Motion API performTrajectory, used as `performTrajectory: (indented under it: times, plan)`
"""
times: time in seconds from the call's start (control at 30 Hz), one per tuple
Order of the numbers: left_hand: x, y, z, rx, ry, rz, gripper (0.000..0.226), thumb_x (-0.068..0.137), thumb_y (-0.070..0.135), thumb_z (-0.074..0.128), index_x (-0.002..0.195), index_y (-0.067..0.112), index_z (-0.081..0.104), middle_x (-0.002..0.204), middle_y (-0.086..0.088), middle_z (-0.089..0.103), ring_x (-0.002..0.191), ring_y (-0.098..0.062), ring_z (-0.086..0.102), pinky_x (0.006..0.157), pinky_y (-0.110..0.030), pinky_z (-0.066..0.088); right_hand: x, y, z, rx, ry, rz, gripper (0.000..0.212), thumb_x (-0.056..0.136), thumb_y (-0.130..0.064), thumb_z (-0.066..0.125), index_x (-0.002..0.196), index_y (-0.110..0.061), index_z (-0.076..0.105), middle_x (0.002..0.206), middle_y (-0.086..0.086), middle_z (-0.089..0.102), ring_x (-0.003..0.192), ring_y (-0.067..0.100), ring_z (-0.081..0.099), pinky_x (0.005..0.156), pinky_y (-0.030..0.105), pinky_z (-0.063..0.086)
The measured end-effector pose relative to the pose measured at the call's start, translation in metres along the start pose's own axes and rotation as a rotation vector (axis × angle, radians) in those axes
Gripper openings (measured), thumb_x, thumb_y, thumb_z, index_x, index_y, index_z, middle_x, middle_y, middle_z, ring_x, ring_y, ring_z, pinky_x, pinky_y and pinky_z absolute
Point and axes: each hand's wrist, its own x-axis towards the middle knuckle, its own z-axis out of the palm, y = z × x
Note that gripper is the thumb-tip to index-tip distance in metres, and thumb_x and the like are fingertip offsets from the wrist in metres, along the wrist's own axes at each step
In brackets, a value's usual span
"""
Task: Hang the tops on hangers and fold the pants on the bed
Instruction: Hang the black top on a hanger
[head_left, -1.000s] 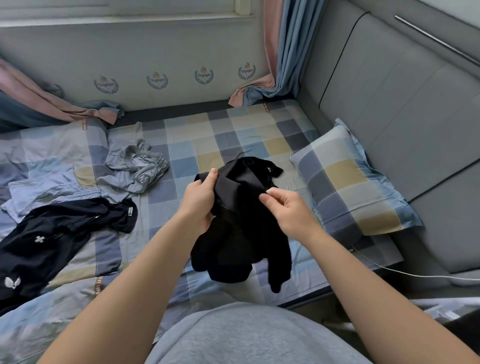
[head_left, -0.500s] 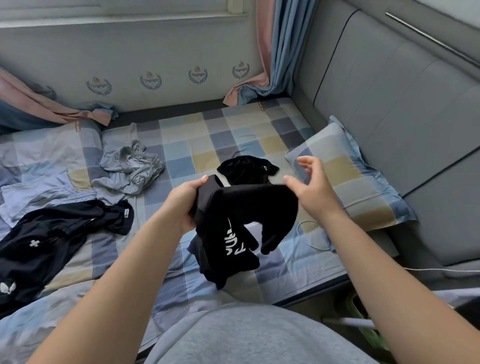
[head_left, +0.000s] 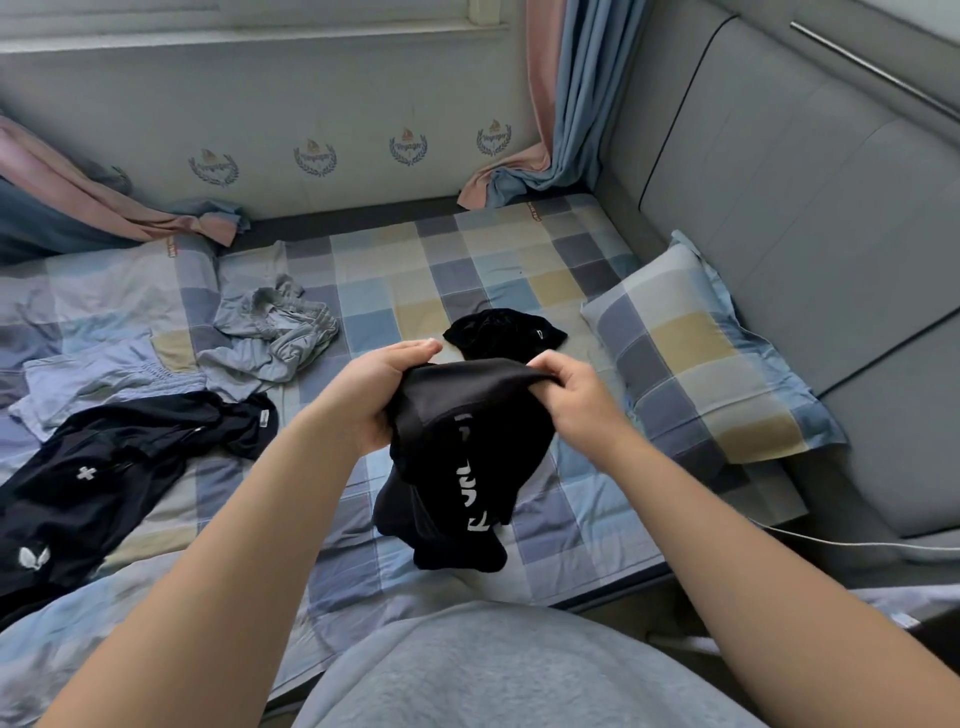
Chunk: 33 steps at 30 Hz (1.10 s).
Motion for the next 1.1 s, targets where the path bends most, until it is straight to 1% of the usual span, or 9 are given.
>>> performTrajectory:
  times: [0.13, 0.27, 0.37, 0.5, 0.6, 0.7, 0.8, 0.97, 1.1]
  plan:
    - [-0.005, 0.000, 0.004, -0.111, -0.028, -0.017, 0.015, 0.099, 0.018, 0.059, 0.087, 0.014, 0.067, 0.079, -0.005, 0.068, 0.061, -0.015, 0.065, 0.060, -0.027, 0.056, 0.015, -0.011, -0.021, -0.003, 0.184, 0.017, 0.025, 0.098, 0.001, 0.050, 0.091, -0.018, 0.064, 0.086, 0.001, 0.064, 0.078, 0.013, 0.058, 0.065, 0.018, 0.049]
    - [-0.004, -0.001, 0.018, -0.383, 0.081, -0.011, 0.014, 0.103, 0.014, 0.054, 0.094, 0.010, 0.064, 0.058, -0.001, 0.050, 0.039, -0.009, 0.044, 0.039, -0.019, 0.042, 0.013, -0.015, -0.030, -0.112, 0.308, -0.065, 0.020, 0.097, -0.007, 0.056, 0.107, -0.023, 0.056, 0.113, -0.004, 0.061, 0.106, 0.013, 0.057, 0.079, 0.010, 0.043]
    - [-0.003, -0.004, 0.029, -0.465, 0.149, 0.064, 0.010, 0.104, 0.011, 0.050, 0.103, 0.009, 0.060, 0.063, -0.003, 0.054, 0.034, -0.009, 0.051, 0.037, -0.019, 0.047, -0.006, -0.018, -0.019, 0.023, 0.109, -0.149, 0.006, 0.096, -0.023, 0.061, 0.102, -0.022, 0.061, 0.104, 0.001, 0.069, 0.098, 0.014, 0.066, 0.084, 0.024, 0.051]
    - [-0.001, -0.013, 0.041, -0.527, 0.110, 0.112, 0.014, 0.104, 0.008, 0.048, 0.099, 0.007, 0.061, 0.071, -0.006, 0.062, 0.048, -0.014, 0.064, 0.076, -0.035, 0.061, -0.029, -0.003, 0.015, 0.076, -0.224, -0.019, 0.031, 0.088, -0.038, 0.070, 0.117, -0.033, 0.059, 0.110, -0.018, 0.068, 0.109, -0.001, 0.062, 0.095, 0.023, 0.052]
    - [-0.003, -0.013, 0.049, -0.553, 0.079, 0.114, 0.016, 0.105, 0.005, 0.046, 0.100, 0.005, 0.061, 0.063, -0.008, 0.064, 0.048, -0.014, 0.065, 0.091, -0.041, 0.056, -0.031, 0.016, 0.035, -0.058, -0.104, 0.088, 0.009, 0.094, -0.031, 0.067, 0.090, -0.034, 0.059, 0.086, -0.014, 0.068, 0.090, 0.009, 0.065, 0.083, 0.030, 0.051]
    - [-0.002, -0.012, 0.048, -0.562, 0.082, 0.119, 0.016, 0.105, 0.003, 0.045, 0.100, 0.005, 0.061, 0.079, -0.012, 0.064, 0.055, -0.016, 0.070, 0.086, -0.041, 0.059, -0.027, 0.030, 0.034, -0.147, -0.020, 0.111, 0.039, 0.097, -0.043, 0.057, 0.070, -0.017, 0.047, 0.062, -0.005, 0.047, 0.062, 0.016, 0.044, 0.063, 0.034, 0.035]
    - [0.003, -0.014, 0.037, -0.546, 0.108, 0.121, 0.016, 0.105, 0.002, 0.043, 0.101, 0.004, 0.059, 0.091, -0.015, 0.066, 0.060, -0.018, 0.073, 0.079, -0.039, 0.060, -0.019, 0.036, 0.012, -0.111, 0.090, 0.114, 0.042, 0.093, -0.050, 0.053, 0.080, -0.011, 0.057, 0.067, -0.001, 0.055, 0.066, 0.015, 0.048, 0.063, 0.035, 0.037]
    - [0.012, -0.039, 0.010, -0.255, 0.080, -0.031, 0.018, 0.105, 0.002, 0.043, 0.116, 0.003, 0.058, 0.106, -0.020, 0.069, 0.079, -0.024, 0.076, 0.080, -0.042, 0.057, -0.004, 0.019, -0.033, -0.104, 0.290, 0.019, 0.029, 0.100, -0.006, 0.054, 0.081, -0.025, 0.066, 0.076, -0.008, 0.065, 0.071, 0.007, 0.057, 0.068, 0.021, 0.046]
    - [0.007, -0.058, 0.005, 0.517, -0.007, -0.061, 0.024, 0.098, 0.024, 0.065, 0.119, 0.015, 0.062, 0.104, -0.007, 0.077, 0.094, -0.022, 0.074, 0.090, -0.043, 0.058, -0.001, -0.011, -0.043, -0.092, 0.307, -0.080, 0.033, 0.092, 0.004, 0.056, 0.084, -0.024, 0.072, 0.084, -0.008, 0.072, 0.079, -0.001, 0.066, 0.075, 0.014, 0.049]
